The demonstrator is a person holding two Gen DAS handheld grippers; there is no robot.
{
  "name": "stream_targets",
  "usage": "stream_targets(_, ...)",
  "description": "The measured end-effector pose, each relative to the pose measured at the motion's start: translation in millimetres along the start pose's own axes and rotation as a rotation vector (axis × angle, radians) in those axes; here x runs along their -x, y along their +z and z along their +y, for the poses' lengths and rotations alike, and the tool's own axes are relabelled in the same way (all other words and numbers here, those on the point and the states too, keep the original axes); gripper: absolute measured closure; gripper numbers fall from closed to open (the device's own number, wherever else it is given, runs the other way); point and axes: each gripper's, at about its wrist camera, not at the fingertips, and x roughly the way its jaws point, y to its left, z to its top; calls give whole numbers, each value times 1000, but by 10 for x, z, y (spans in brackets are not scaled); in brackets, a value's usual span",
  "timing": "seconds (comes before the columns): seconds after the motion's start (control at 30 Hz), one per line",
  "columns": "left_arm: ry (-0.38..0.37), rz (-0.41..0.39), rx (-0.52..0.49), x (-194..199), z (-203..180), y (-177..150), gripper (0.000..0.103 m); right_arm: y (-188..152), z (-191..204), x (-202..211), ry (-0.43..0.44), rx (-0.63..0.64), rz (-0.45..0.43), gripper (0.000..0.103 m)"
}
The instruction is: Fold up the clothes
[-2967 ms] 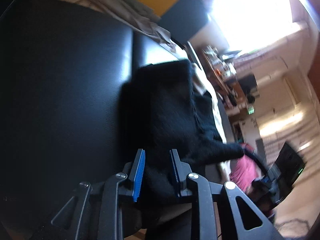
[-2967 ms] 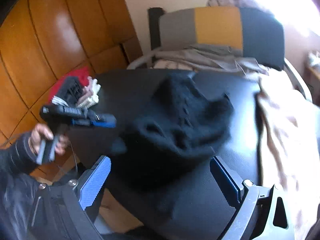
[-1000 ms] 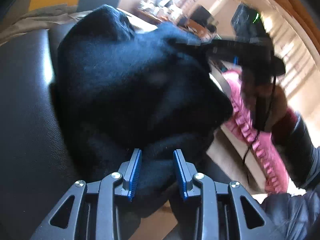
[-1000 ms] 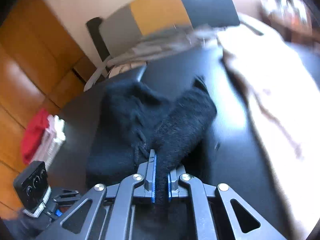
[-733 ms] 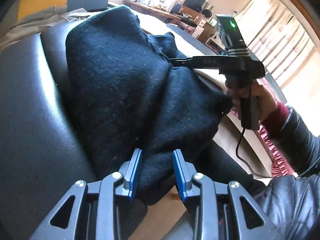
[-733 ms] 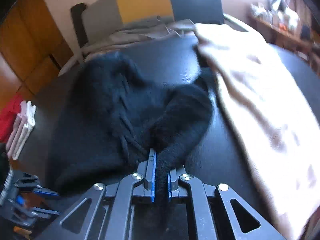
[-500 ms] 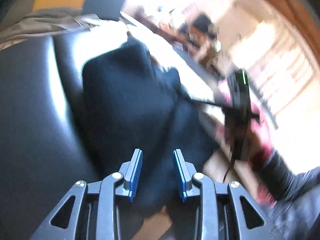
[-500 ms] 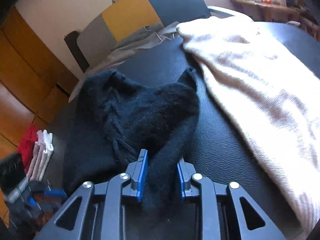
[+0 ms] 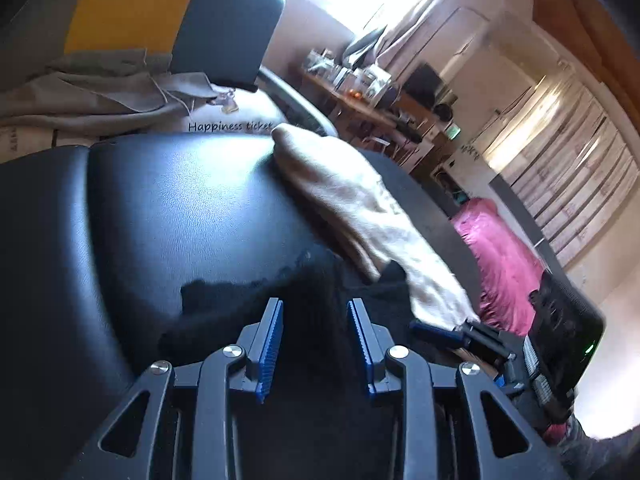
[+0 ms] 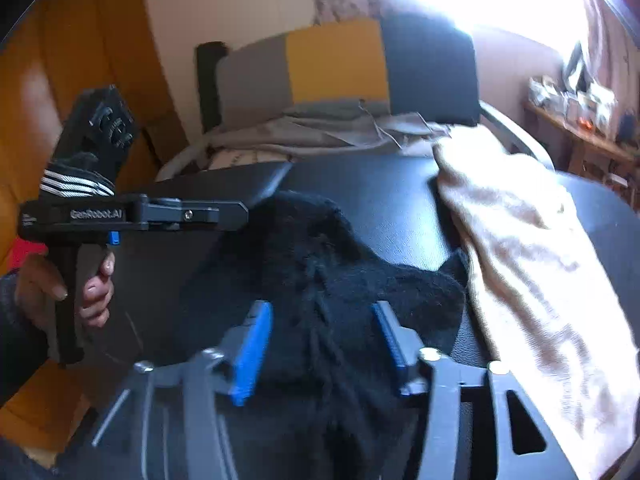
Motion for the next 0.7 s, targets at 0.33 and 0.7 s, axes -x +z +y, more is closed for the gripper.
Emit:
stream_targets(0.33,137,83,-1,-660,153,-14,76,-392,-587,-363,38,-137,-30,45)
stream_targets(0.7,166,-81,-21,202,-195,-258,70,-387,-335,182,57,-46,-11,42)
